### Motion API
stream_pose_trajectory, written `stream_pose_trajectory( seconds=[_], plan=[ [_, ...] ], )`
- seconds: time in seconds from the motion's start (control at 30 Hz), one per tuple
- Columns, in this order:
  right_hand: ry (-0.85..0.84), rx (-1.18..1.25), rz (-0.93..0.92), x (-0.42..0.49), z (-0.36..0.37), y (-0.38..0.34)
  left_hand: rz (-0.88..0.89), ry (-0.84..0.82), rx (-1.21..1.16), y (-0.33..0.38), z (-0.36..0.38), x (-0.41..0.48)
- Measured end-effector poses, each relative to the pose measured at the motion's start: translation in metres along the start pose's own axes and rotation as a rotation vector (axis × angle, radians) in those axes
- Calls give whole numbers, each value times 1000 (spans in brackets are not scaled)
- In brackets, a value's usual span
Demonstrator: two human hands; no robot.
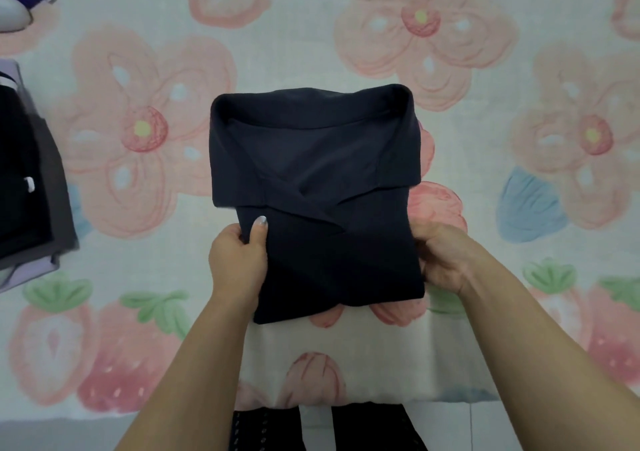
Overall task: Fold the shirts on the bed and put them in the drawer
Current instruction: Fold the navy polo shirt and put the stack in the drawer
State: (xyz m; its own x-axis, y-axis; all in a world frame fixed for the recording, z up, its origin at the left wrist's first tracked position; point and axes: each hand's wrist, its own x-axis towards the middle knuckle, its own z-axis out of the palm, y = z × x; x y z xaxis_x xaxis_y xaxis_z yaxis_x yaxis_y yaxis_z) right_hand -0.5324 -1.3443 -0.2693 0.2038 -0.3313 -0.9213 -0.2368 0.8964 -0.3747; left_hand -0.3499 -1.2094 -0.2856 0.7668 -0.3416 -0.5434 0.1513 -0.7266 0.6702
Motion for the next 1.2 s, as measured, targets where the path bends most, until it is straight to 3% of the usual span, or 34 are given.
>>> stream_pose_trajectory(
  seconds=[0.1, 0.2, 0.3, 0.37, 0.47, 0.63, 0.77, 0.9, 0.97, 1.03, 1.1, 1.2],
  plan=[
    [184, 4, -155, 1, 2, 1, 70, 90, 107, 2, -1, -5],
    [392, -237, -408, 0, -4, 3, 76, 148, 55, -2, -5, -8],
    [267, -299, -333, -11, -9, 19, -23, -29, -92, -16, -10, -23],
    [157, -337, -225, -22, -18, 34, -75, -154, -96, -30, -20, -40],
    [32, -425, -209, -38, -30, 52, -59, -282, -62, -46, -36, -55],
    [250, -472, -345, -39, -42, 63, 34, -216, 121, -45, -54, -42],
    [119, -471, -305, -44, -34, 79, 7, -320, 276, -44, -48, -50],
    [255, -486, -304, -45, -49, 85, -42, -320, 370, -51, -56, -53],
    [229, -528, -242, -50, -56, 89, -57, -366, 464, -58, -61, -59],
    [136, -531, -197, -55, -50, 88, -87, -383, 377, -57, -62, -61],
    [124, -425, -213, -50, -39, 71, -180, -304, 52, -45, -57, -51],
    [251, -203, -206, -26, -19, 37, -223, -133, -228, -20, -40, -21]
  ],
)
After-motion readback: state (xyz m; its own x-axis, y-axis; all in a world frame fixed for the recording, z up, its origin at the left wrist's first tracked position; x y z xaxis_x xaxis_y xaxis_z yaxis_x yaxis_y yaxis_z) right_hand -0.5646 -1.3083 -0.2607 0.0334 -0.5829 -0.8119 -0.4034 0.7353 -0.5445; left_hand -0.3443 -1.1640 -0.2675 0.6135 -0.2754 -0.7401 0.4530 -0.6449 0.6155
